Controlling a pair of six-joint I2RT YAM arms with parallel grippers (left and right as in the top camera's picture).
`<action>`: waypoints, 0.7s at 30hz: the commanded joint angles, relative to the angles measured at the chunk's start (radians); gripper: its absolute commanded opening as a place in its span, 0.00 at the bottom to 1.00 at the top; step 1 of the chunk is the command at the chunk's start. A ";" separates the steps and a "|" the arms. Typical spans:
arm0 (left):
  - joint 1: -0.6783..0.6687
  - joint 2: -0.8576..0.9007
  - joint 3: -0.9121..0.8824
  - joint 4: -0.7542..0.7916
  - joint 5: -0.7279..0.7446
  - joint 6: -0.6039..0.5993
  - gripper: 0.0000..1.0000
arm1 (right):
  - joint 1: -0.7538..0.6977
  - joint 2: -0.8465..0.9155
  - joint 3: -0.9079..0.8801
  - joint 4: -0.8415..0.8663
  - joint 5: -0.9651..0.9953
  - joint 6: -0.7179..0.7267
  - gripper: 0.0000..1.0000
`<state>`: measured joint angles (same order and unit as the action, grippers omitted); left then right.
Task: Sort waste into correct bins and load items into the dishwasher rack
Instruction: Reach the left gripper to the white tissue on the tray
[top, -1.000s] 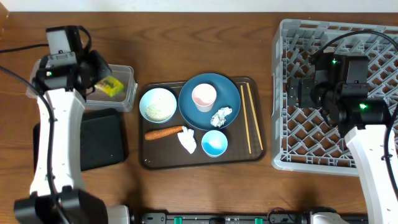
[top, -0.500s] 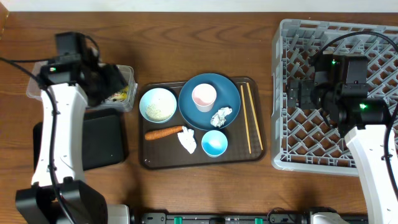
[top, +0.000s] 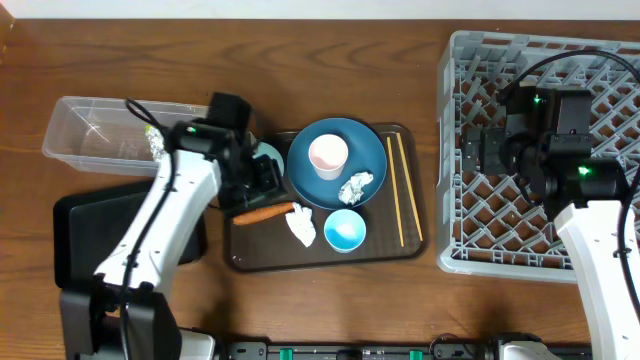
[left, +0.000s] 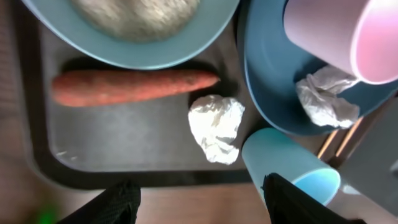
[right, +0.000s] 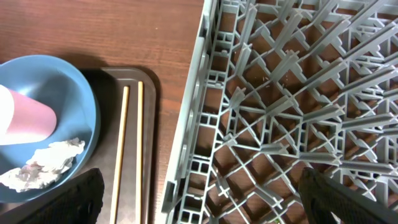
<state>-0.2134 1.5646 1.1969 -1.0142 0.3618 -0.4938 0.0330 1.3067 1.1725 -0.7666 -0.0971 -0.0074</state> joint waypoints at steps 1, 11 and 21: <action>-0.057 -0.003 -0.068 0.053 0.005 -0.069 0.67 | 0.007 0.001 0.023 -0.001 0.003 0.010 0.99; -0.163 -0.001 -0.278 0.296 0.005 -0.080 0.75 | 0.007 0.001 0.023 -0.001 0.003 0.010 0.99; -0.179 0.003 -0.421 0.483 0.000 -0.076 0.72 | 0.007 0.001 0.023 -0.004 0.003 0.010 0.99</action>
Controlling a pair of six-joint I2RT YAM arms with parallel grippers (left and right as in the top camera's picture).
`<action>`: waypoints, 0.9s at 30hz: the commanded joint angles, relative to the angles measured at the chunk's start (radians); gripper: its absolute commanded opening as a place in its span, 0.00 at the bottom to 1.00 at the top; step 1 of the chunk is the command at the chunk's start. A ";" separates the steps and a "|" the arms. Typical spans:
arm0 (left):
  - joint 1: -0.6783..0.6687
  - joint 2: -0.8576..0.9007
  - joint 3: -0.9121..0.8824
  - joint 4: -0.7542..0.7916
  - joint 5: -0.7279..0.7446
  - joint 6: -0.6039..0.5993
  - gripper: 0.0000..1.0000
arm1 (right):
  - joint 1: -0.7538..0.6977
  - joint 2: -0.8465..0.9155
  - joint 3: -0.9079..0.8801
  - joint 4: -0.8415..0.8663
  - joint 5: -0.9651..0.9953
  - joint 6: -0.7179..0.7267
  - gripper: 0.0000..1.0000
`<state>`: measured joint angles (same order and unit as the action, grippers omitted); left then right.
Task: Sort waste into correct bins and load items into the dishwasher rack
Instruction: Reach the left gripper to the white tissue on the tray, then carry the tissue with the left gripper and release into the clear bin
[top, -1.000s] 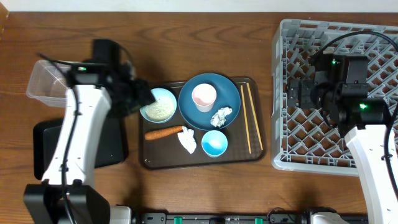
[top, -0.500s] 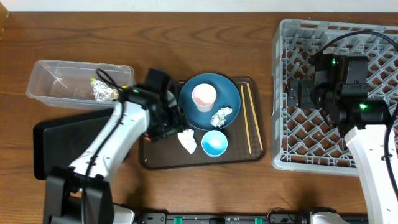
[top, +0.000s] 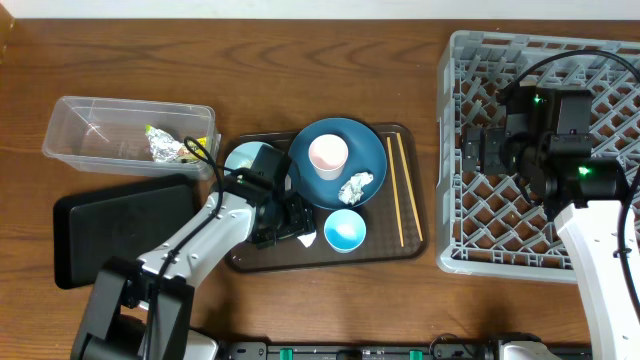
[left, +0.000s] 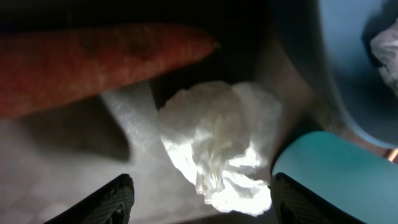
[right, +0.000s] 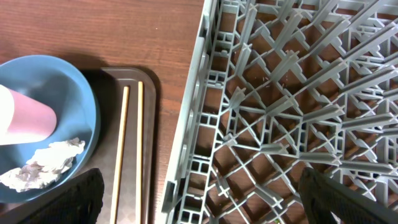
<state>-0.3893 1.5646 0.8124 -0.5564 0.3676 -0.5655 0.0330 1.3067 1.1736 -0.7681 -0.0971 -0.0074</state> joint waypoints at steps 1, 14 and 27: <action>-0.003 0.003 -0.051 0.045 -0.005 -0.005 0.72 | 0.007 0.001 0.021 -0.002 0.003 0.010 0.99; -0.003 0.004 -0.086 0.147 -0.014 -0.005 0.24 | 0.007 0.001 0.021 -0.003 0.003 0.010 0.99; 0.006 -0.129 -0.046 0.037 -0.097 0.037 0.06 | 0.007 0.001 0.021 -0.002 0.004 0.010 0.99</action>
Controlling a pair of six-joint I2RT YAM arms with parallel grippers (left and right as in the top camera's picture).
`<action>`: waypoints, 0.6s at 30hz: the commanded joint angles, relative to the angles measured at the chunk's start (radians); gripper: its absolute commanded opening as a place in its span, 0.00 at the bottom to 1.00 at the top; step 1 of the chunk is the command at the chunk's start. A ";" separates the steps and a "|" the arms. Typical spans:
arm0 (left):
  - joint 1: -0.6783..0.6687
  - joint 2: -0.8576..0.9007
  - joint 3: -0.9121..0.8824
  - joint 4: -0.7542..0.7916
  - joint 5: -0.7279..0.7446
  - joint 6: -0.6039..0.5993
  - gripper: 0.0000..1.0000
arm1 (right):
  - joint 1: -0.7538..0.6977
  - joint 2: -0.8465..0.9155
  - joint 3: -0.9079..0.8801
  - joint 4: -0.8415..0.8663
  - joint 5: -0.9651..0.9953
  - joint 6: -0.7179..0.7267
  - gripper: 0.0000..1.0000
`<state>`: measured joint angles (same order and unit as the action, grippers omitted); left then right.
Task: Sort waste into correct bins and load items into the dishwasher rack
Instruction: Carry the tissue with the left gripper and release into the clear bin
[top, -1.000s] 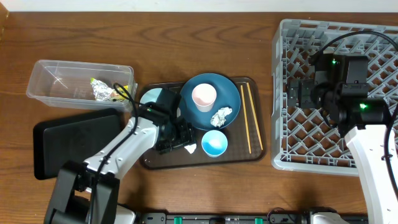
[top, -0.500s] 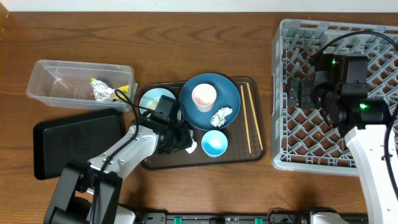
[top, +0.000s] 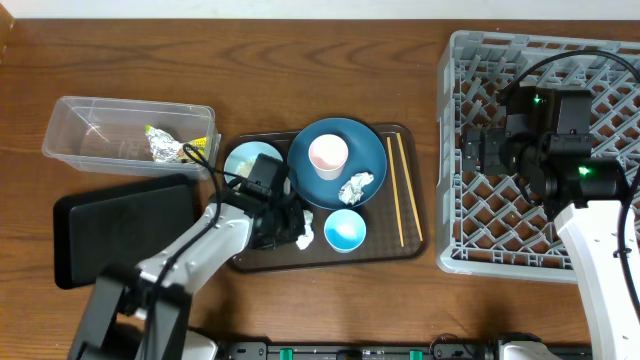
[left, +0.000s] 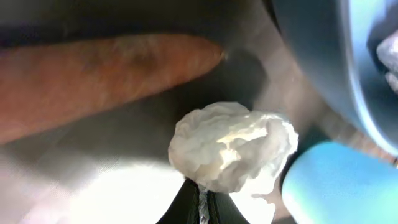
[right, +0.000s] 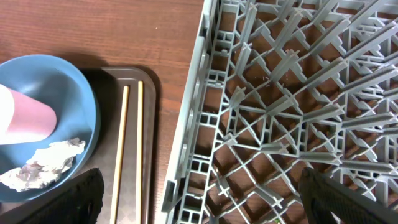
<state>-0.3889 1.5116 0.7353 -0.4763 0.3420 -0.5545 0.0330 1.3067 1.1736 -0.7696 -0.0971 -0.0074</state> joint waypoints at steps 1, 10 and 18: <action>0.014 -0.107 0.047 -0.082 -0.111 0.027 0.06 | 0.006 0.001 0.021 0.000 0.004 0.010 0.99; 0.219 -0.359 0.131 -0.119 -0.458 0.145 0.07 | 0.006 0.001 0.021 0.003 0.004 0.010 0.99; 0.454 -0.297 0.131 0.177 -0.534 0.210 0.06 | 0.007 0.001 0.021 0.003 0.003 0.010 0.99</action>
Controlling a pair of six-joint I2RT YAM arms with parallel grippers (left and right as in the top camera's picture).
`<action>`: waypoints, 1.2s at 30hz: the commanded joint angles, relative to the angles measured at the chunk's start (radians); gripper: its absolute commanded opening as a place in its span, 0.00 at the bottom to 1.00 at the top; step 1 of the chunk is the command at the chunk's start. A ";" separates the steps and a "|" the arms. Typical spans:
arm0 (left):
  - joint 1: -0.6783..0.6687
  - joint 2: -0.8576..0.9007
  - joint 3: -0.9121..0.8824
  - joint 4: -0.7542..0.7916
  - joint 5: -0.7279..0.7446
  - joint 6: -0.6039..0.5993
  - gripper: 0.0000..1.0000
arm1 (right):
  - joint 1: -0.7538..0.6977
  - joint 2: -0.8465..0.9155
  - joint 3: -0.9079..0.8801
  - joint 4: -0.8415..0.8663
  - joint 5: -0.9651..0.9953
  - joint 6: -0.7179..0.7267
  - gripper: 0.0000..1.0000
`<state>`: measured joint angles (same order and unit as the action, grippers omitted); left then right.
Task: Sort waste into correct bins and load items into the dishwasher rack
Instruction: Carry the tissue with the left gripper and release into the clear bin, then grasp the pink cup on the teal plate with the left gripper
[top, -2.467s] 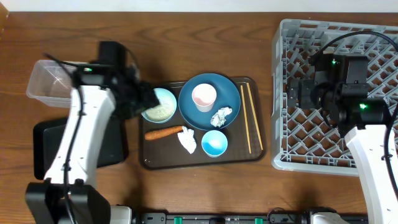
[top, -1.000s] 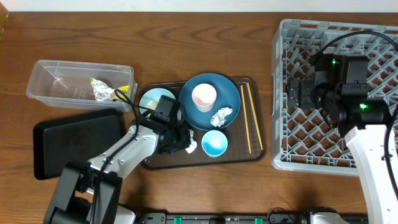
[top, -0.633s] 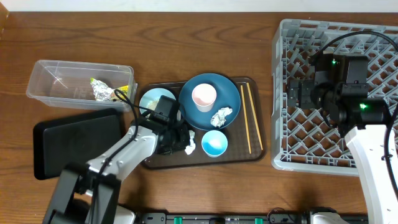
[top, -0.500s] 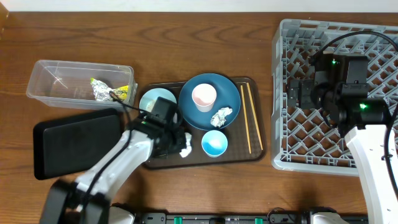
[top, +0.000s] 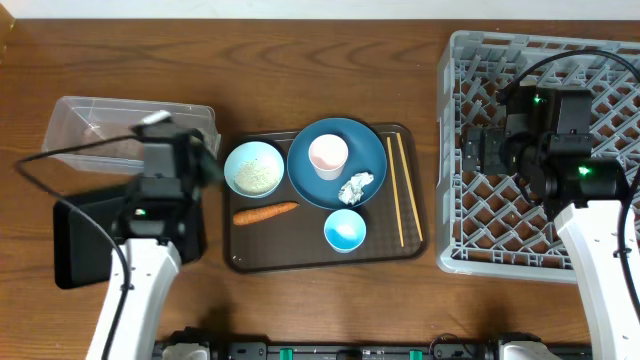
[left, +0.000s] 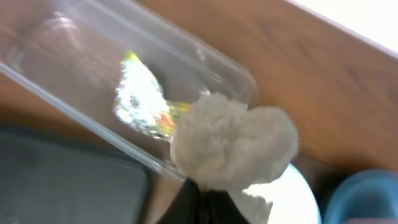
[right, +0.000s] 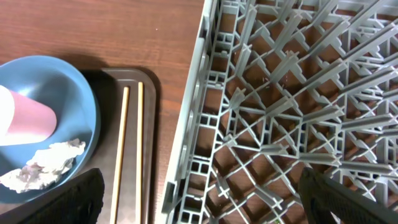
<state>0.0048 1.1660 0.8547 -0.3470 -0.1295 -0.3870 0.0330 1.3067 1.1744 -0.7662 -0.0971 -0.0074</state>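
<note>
My left gripper (left: 202, 200) is shut on a crumpled white tissue (left: 233, 143), held above the right end of the clear bin (left: 93, 68), which holds a foil wrapper (left: 140, 99). In the overhead view the left gripper (top: 200, 165) sits between the clear bin (top: 90, 130) and the rice bowl (top: 252, 168); the tissue is hidden there. The brown tray (top: 240, 258) carries a carrot (top: 265, 212), a blue plate (top: 370, 150) with a pink cup (top: 328, 155) and a crumpled wad (top: 355, 186), a small blue cup (top: 344, 230) and chopsticks (top: 400, 190). My right gripper (right: 211, 202) hangs open over the grey rack (right: 280, 93).
A black bin (top: 90, 235) lies in front of the clear bin, under my left arm. The grey rack (top: 540, 150) fills the right side, with my right arm above it. Bare wood runs along the far edge.
My left gripper, shut on the tissue down on the tray beside the carrot, now holds it up by the right end of the clear bin. The tray spot is bare.
My left gripper was open above the carrot and tissue on the tray. Then it was low, open around the tissue, then shut on it. Now the tissue is off the tray, by the clear bin. The right arm stayed over the rack throughout.
</note>
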 joint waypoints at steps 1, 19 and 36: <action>0.079 0.072 0.012 0.074 -0.062 0.043 0.07 | 0.007 0.001 0.021 0.000 0.003 0.010 0.99; 0.138 0.275 0.296 -0.043 0.125 0.132 0.62 | 0.006 0.001 0.021 -0.015 0.004 0.010 0.99; -0.277 0.427 0.372 -0.246 0.373 0.120 0.66 | 0.007 0.001 0.021 -0.005 0.003 0.010 0.99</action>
<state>-0.2325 1.5257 1.2182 -0.6151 0.2268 -0.2680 0.0330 1.3067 1.1755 -0.7723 -0.0971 -0.0074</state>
